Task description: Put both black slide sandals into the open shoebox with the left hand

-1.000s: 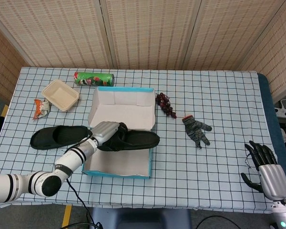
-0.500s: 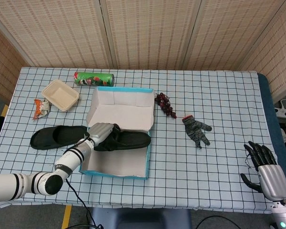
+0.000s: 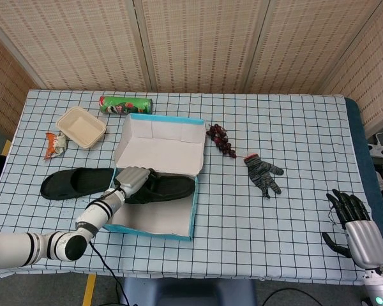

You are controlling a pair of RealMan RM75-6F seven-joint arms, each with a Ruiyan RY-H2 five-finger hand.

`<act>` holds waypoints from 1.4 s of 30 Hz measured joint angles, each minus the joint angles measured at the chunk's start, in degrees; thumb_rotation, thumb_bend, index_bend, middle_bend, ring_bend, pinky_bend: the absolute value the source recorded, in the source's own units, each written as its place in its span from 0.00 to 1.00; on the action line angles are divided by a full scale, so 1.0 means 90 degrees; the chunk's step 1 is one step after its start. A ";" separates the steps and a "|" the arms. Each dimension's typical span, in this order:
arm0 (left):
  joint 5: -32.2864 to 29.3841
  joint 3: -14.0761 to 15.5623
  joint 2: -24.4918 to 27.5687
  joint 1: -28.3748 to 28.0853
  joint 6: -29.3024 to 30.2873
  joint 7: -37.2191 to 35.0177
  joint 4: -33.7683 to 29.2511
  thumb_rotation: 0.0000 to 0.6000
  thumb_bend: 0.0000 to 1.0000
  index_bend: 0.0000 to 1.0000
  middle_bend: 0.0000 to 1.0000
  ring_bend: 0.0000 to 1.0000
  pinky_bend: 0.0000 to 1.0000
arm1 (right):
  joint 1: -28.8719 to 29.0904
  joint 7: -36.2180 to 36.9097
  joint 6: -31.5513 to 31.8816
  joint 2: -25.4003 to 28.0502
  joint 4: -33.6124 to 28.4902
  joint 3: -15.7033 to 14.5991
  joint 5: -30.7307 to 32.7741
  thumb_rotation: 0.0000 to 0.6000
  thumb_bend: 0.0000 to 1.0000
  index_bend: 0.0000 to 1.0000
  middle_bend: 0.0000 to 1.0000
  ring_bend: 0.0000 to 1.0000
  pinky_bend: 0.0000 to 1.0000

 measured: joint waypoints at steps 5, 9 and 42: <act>0.0577 0.0142 -0.0133 0.0190 0.0269 0.0220 0.0119 1.00 0.58 0.62 0.77 0.65 0.62 | 0.0008 -0.0030 -0.0027 0.0004 -0.0024 -0.0010 -0.0001 1.00 0.20 0.00 0.00 0.00 0.00; 0.1116 0.0247 -0.0257 0.0388 0.0444 0.0337 0.0229 1.00 0.58 0.63 0.77 0.65 0.62 | 0.0012 -0.0049 -0.0042 -0.0002 -0.0035 -0.0023 -0.0010 1.00 0.20 0.00 0.00 0.00 0.00; 0.2499 0.0146 -0.1256 0.1277 0.0227 0.0298 0.1095 1.00 0.42 0.00 0.01 0.01 0.24 | 0.0020 -0.0044 -0.0039 0.0043 -0.0077 -0.0059 -0.0068 1.00 0.20 0.00 0.00 0.00 0.00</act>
